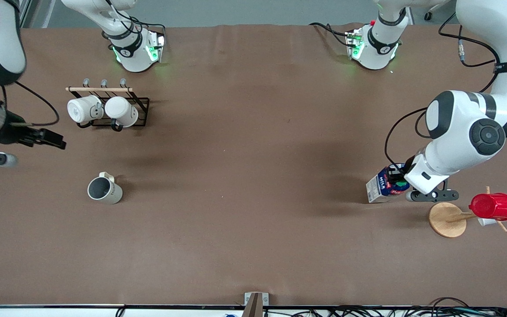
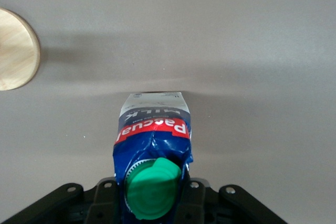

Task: Place cup and milk on table
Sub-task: 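Lift the milk carton with the left gripper while the right gripper approaches the mug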

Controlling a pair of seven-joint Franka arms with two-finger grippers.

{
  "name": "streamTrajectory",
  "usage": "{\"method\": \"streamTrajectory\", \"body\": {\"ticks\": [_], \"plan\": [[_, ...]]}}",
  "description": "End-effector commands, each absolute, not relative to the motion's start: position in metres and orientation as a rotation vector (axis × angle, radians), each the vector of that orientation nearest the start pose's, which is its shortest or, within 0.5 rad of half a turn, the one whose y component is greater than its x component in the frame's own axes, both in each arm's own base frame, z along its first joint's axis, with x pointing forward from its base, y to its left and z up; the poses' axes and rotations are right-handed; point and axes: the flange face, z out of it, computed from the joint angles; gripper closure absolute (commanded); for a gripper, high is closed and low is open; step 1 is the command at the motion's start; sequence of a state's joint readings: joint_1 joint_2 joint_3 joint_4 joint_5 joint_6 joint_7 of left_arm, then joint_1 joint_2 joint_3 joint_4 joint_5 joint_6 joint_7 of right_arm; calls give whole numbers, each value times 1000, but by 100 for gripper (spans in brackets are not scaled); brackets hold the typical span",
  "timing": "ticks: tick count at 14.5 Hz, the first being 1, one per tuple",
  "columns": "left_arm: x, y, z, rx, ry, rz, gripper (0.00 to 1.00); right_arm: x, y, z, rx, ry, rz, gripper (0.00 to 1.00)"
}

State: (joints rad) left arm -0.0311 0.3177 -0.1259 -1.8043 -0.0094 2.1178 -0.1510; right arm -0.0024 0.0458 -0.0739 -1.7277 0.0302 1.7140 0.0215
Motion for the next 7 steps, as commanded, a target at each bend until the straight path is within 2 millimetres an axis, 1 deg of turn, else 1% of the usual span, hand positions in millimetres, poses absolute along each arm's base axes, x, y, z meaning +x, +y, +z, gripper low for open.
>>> {"method": "streamTrajectory", "body": {"ticks": [1, 2, 3, 4, 6, 7], "plan": [[622, -98, 398, -3171, 18, -23, 69, 556, -43, 593, -3118, 167, 35, 0], [621, -101, 403, -3171, 31, -35, 69, 554, -42, 602, -3118, 161, 52, 0], [617, -110, 409, -3172, 47, -21, 69, 552, -43, 603, -3117, 156, 71, 0], [616, -115, 415, -3172, 44, -3, 69, 551, -45, 602, -3117, 156, 78, 0], [621, -122, 429, -3174, 60, -3, 70, 551, -56, 598, -3114, 185, 90, 0], [621, -125, 431, -3175, 72, -7, 70, 551, -56, 598, -3114, 185, 90, 0]]}}
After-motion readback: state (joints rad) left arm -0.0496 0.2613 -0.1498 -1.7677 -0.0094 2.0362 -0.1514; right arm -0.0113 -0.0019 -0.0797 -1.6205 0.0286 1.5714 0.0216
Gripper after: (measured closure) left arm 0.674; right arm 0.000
